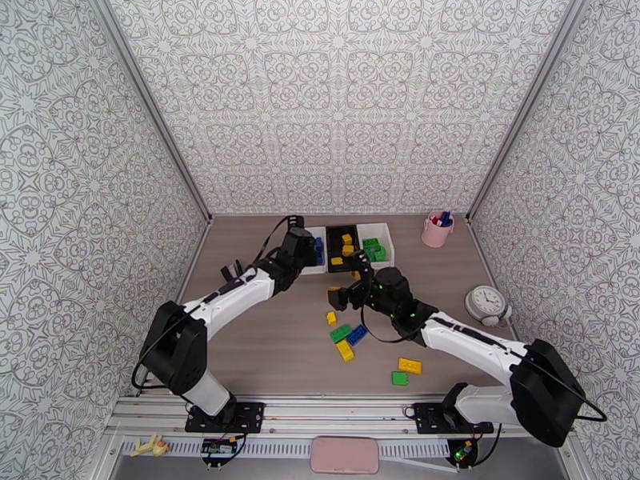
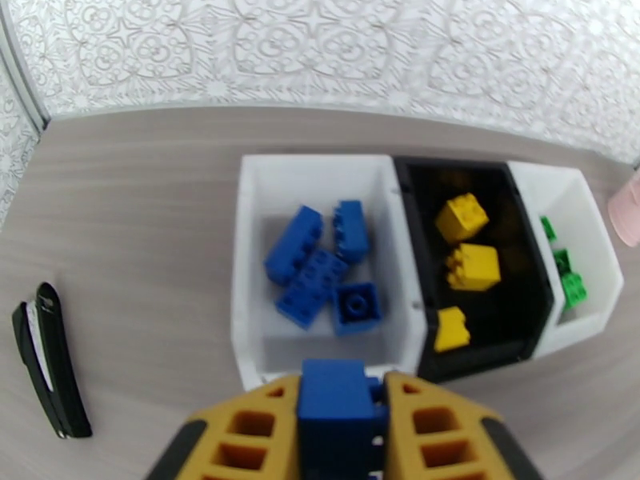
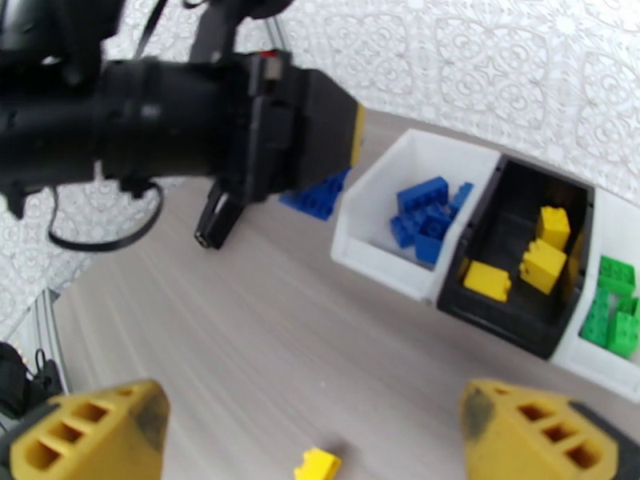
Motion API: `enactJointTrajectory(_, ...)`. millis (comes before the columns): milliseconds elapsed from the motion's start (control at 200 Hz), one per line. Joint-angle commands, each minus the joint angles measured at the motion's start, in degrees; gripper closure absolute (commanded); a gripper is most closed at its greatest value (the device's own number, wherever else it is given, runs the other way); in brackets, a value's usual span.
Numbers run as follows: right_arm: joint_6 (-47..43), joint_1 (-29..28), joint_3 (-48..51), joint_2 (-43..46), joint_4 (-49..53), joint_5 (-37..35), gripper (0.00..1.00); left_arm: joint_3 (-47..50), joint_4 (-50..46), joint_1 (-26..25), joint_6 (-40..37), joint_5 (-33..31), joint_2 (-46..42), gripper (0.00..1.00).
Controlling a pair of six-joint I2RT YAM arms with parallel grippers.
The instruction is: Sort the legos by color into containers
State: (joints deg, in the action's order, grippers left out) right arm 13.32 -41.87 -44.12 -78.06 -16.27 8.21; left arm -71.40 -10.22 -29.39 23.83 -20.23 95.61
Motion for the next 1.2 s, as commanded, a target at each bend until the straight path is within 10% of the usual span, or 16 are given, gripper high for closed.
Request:
enactJointTrajectory(0,-0.5,-1.0,-2.6,-2.3,-2.4,0.0,0.00,-3.8,-0.2,2.1,-1.6,3.3,4.0,0.79)
enactJointTrajectory(400,-0.7,-2.3,0.4,1.0,2.7,-6.3,0.00,-15.2,-5.2,4.4,-0.4,6.3,18.1,0.78)
enactJointTrajectory(610,-0.7,-2.3,2.6,4.7,5.1,-9.2,0.00,-15.8,-5.3,5.0,0.2,5.4,17.9,0.45)
enactJointTrajectory(1195,4.9,-4.7,1.8,1.4,15.4,-16.9,0.00,10.3,-2.6,-0.9,-4.2,5.0,-17.7,0.05)
